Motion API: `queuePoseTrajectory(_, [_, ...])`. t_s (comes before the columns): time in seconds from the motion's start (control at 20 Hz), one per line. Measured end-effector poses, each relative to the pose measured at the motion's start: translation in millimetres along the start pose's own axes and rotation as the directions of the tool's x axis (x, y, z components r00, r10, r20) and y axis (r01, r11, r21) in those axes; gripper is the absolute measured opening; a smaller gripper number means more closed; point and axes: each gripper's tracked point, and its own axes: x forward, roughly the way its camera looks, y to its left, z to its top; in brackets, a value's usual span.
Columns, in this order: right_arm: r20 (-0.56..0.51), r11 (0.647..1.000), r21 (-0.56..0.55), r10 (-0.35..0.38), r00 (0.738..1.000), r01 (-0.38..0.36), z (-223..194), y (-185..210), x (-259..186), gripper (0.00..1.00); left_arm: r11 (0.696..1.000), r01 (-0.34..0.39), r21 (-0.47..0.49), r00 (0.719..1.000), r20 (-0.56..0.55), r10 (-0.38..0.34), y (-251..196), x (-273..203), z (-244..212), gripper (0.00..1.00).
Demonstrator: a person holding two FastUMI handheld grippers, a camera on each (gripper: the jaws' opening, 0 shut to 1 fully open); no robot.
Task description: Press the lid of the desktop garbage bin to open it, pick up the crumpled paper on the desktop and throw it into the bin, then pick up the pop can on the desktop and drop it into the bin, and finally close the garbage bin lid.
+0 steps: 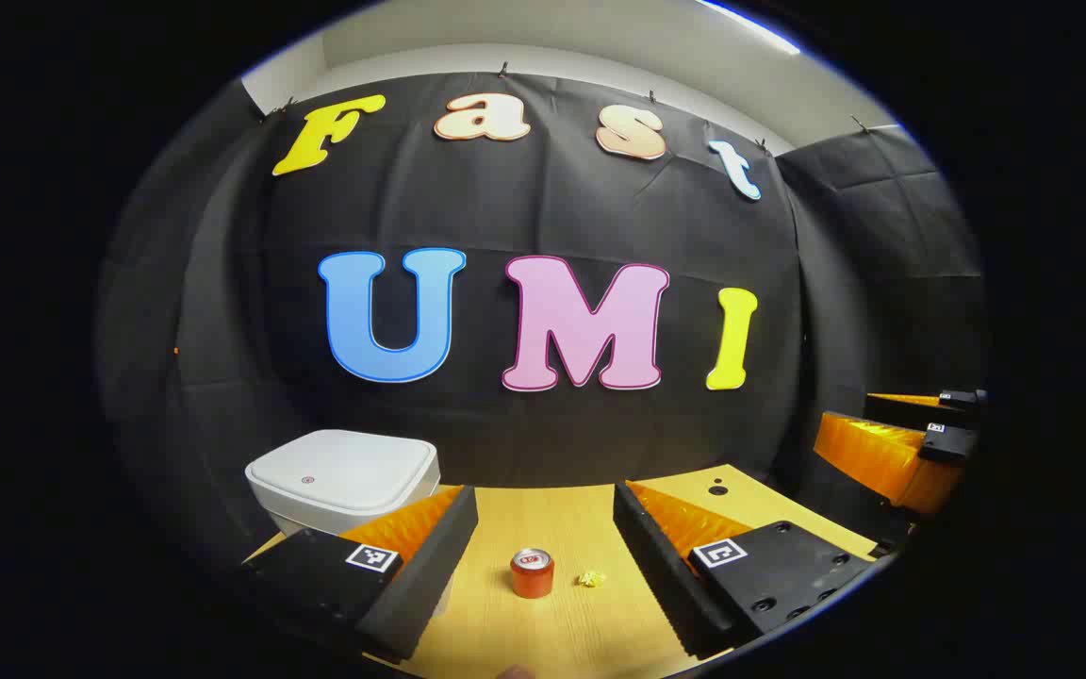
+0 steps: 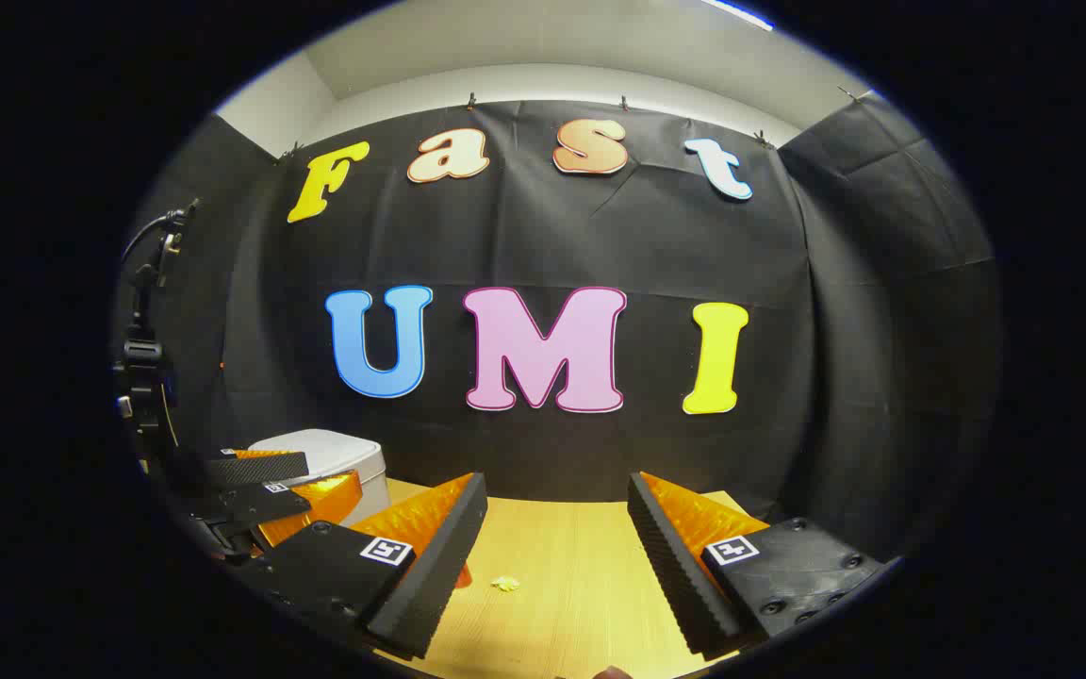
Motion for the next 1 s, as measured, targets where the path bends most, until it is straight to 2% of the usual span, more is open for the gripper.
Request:
queuePoseTrajectory(0.55, [-0.01, 1.0, -0.01, 0.004, 1.0, -0.004, -5, 10, -5, 0.96, 0.997, 0.032, 0.072, 0.999, 0.033, -0.035, -5, -6, 6, 0.97])
queuePoseTrajectory(1.0, [-0.019, 1.0, -0.019, -0.002, 1.0, 0.002, -8, 9, -3, 0.96, 0.996, 0.038, 0.08, 0.997, 0.064, -0.044, -8, -5, 13, 0.97])
